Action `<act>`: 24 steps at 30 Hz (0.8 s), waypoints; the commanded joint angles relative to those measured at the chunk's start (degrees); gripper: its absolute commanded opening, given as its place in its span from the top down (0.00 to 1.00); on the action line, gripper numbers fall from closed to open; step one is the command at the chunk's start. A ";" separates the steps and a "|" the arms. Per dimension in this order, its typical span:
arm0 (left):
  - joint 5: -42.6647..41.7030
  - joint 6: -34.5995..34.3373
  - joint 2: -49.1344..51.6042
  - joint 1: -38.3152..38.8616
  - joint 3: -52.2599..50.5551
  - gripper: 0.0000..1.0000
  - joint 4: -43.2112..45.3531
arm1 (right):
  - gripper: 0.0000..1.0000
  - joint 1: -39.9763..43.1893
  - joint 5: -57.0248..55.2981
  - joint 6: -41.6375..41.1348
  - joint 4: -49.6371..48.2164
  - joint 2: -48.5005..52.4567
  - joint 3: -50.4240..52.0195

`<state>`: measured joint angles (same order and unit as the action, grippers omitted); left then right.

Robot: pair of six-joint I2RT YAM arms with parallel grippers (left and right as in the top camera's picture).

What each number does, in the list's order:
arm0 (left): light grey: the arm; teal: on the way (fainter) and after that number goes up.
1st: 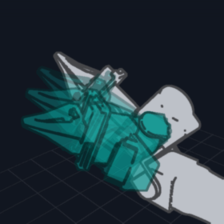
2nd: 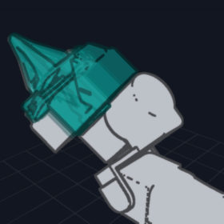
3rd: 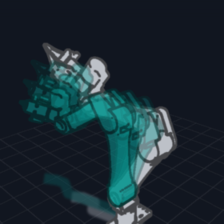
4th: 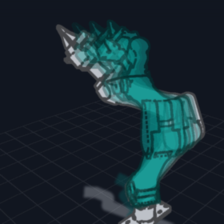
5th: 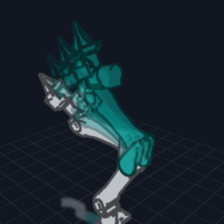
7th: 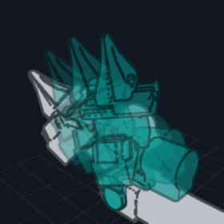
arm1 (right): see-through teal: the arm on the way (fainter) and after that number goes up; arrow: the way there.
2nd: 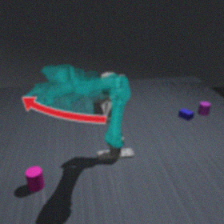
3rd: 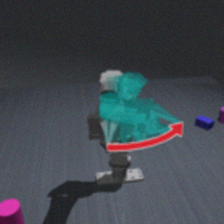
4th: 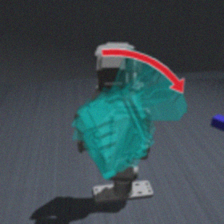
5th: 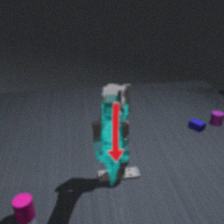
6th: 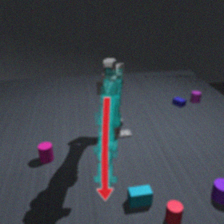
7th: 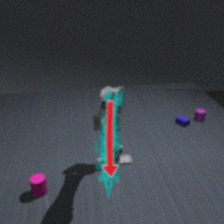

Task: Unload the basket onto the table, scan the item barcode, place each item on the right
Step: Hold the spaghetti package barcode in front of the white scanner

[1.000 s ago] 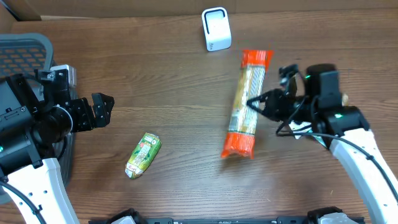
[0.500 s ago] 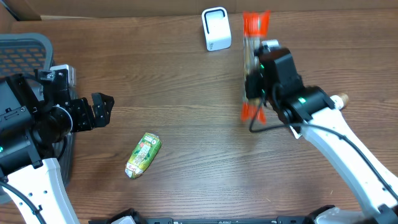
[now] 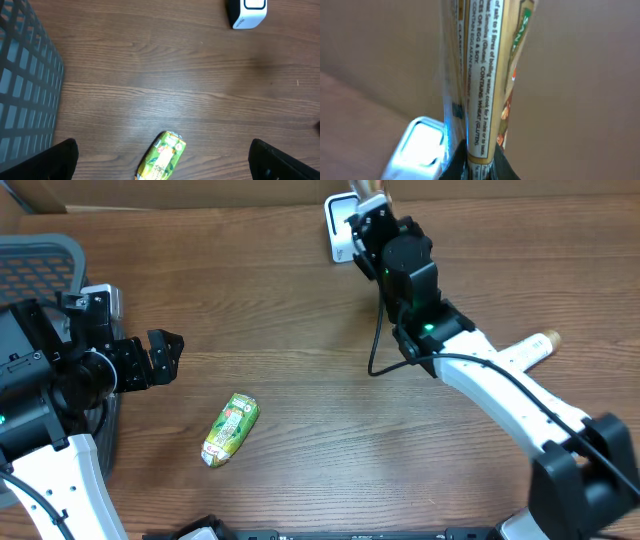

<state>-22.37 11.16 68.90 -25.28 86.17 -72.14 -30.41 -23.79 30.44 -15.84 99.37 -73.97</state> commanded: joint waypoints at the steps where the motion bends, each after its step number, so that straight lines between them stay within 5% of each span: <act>1: -1.03 1.29 0.00 -0.31 0.11 0.00 0.17 | 0.96 0.26 -1.92 19.28 -8.83 5.38 -2.82; 8: -1.03 1.29 0.00 -0.31 0.11 0.00 0.17 | 0.96 1.77 0.55 28.41 -28.61 18.64 -5.79; 16: -1.03 1.29 0.00 -0.31 0.11 0.00 0.17 | 0.96 3.43 4.15 29.88 -24.39 28.92 -20.13; 24: -1.03 1.29 0.00 -0.31 0.11 0.00 0.17 | 0.96 3.50 10.05 29.88 -19.58 30.14 -21.75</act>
<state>-22.35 11.16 68.90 -25.28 86.17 -72.14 -26.61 -16.47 60.31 -33.39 130.91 -91.72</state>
